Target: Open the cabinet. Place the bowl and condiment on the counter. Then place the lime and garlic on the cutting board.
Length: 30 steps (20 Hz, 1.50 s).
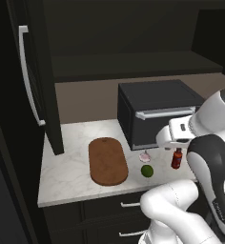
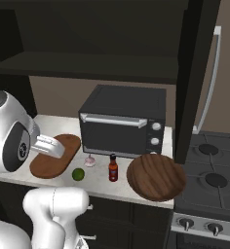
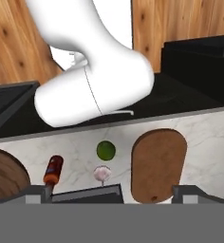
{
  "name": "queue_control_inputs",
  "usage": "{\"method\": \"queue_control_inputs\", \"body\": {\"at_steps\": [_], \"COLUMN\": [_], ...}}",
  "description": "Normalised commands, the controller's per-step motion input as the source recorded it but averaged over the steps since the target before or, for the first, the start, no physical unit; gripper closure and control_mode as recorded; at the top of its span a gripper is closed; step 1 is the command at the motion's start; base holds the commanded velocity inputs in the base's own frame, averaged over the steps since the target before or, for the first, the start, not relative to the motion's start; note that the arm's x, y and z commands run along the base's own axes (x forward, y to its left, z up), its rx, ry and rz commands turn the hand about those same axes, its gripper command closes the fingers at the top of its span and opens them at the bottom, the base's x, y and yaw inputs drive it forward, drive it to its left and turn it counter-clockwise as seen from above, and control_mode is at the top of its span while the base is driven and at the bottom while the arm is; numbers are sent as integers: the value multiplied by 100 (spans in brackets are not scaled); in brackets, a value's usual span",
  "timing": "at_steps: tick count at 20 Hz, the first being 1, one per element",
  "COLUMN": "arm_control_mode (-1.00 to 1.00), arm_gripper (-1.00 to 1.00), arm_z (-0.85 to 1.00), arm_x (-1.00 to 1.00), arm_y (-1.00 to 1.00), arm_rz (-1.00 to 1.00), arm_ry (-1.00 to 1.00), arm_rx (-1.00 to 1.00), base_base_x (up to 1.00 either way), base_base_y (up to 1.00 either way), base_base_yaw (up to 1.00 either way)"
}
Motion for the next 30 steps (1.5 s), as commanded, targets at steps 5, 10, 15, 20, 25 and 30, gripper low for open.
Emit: {"method": "queue_control_inputs", "body": {"at_steps": [5,10,15,20,25,30], "arm_control_mode": [-100,-100,-100,-100,-100,-100], "arm_gripper": [-100,-100,-100,-100,-100,-100], "arm_z": [-21,-22,-27,-36,-33,-31], "arm_x": [25,24,19,12,12,16], "arm_y": [6,1,0,0,0,0], "arm_rz": [0,0,0,0,0,0], "arm_ry": [6,8,7,3,0,0], "arm_rx": [-2,-2,-1,0,0,0], "base_base_x": [0,0,0,0,0,0], "base_base_y": [0,0,0,0,0,0], "base_base_yaw": [0,0,0,0,0,0]}}
